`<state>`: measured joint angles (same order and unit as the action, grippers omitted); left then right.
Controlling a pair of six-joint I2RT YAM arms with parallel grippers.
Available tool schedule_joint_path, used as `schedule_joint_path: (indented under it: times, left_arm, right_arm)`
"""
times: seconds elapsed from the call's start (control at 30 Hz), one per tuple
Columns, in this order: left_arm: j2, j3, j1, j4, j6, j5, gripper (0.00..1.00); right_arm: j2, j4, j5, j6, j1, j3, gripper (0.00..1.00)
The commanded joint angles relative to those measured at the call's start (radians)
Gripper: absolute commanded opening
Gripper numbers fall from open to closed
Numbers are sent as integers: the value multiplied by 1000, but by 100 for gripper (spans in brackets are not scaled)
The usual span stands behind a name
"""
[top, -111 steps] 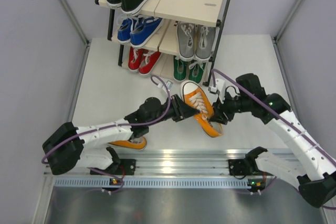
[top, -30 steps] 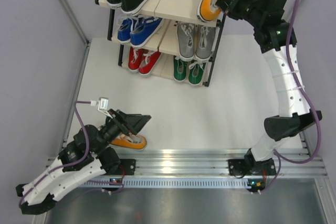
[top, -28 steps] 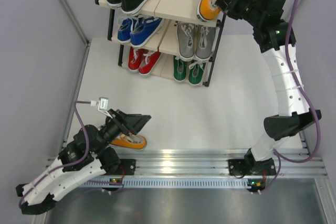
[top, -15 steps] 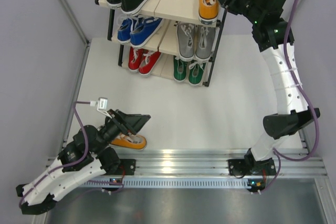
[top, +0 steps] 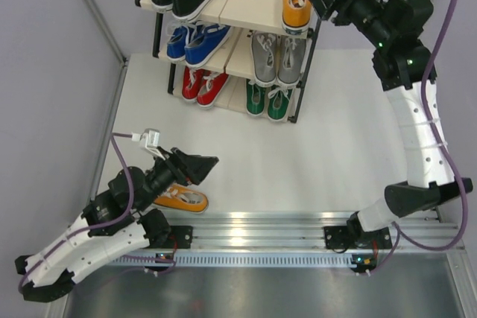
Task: Place and organize the shoes onto the shoe shelf
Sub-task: Pick up the shoe at the center of the board.
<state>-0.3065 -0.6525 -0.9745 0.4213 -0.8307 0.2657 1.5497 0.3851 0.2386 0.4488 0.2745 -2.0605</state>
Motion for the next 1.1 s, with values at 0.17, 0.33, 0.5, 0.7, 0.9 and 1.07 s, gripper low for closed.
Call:
schedule_joint_path:
  times: [0.17,0.33,0.5,0.7,0.9,1.07]
  left_arm:
    - [-37,-58,2,224,-62,300,98]
    - [-60,-16,0,411,-336,411,98]
    - [-219,-30,0,669,-684,438,98]
    - [-422,-56,0,747,-857,343,93]
    - [-470,-13,2,735,-964,314,87]
    - [-490,43,16,628,-971,299,79]
  right_arm:
    - [-414,-16,516,-642,-63,480,66]
    - [-628,146,642,-843,-69,849,90]
    - [-793,152,744,-898,-116,1130,99]
    - [-835,178,787,-952,-218,1290,99]
    - [-840,204,837,-966,-302,1300,99]
    - [-847,201,837,-964,-310,1303,99]
